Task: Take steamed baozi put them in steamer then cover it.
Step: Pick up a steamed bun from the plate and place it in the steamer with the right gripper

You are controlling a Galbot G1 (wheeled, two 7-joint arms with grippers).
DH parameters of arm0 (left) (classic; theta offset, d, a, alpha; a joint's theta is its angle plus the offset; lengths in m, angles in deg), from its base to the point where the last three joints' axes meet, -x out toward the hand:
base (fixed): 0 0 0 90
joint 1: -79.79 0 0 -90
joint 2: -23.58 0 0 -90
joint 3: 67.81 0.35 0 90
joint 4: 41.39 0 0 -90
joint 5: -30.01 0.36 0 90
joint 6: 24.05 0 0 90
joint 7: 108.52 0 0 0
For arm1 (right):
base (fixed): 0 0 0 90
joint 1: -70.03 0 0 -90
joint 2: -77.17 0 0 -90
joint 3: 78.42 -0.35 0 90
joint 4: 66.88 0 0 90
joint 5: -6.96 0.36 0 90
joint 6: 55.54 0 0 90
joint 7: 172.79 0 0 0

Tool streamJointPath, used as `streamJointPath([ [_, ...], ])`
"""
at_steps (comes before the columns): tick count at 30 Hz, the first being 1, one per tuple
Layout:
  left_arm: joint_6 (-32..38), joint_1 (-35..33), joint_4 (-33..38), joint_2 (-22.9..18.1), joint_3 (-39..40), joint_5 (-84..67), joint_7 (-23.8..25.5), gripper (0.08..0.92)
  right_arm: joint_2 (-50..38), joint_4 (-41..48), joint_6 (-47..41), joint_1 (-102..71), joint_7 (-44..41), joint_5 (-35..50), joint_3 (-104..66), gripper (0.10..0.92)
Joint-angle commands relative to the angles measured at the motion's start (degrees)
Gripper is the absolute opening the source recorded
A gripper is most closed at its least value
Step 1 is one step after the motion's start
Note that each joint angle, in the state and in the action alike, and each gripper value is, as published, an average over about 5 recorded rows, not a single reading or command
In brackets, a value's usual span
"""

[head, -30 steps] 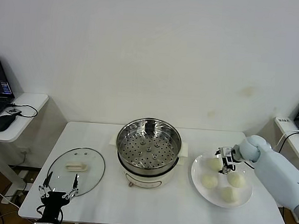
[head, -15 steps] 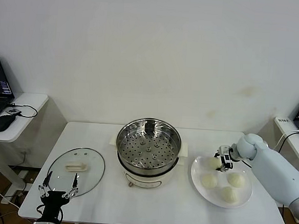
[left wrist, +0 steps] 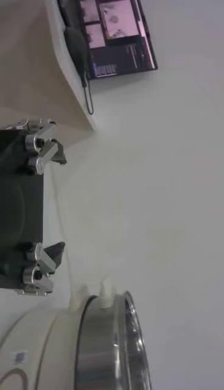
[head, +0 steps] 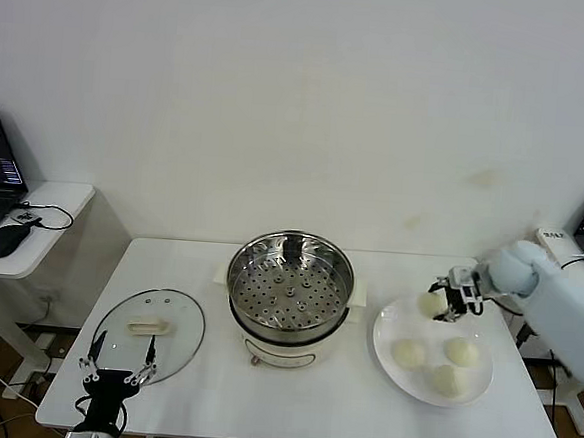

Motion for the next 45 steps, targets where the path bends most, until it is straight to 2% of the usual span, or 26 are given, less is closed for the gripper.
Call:
streamJointPath([
  [1, 0.5, 0.0, 0.0, 0.2, 0.2, -0.3, 0.1, 0.823, 1.3, -4.1, -0.1, 21.2, 0.7, 12.1, 15.9, 0.66],
  [11, 1.1, -0.2, 0.0, 1.2, -0.5, -1.5, 0.4, 0.823, 20.9, 4.2, 5.1, 30.4, 4.5, 16.0, 26.0, 0.662],
  [20, 0.9, 0.5, -0.6, 2.2, -1.5, -2.8, 0.9, 0.823, 34.1, 10.1, 14.0, 29.2, 6.1, 10.6, 30.7, 0.662],
  [39, 1.1, 1.1, -1.0, 1.3, -2.3, -3.1, 1.1, 0.823, 41.0, 19.2, 32.4, 18.8, 13.5, -10.9, 32.2, 0.664],
  [45, 1.2, 1.2, -0.8, 1.4, -2.4, -3.0, 1.3, 0.823, 41.8, 21.3, 34.9, 17.3, 14.2, -14.1, 31.7, 0.67],
])
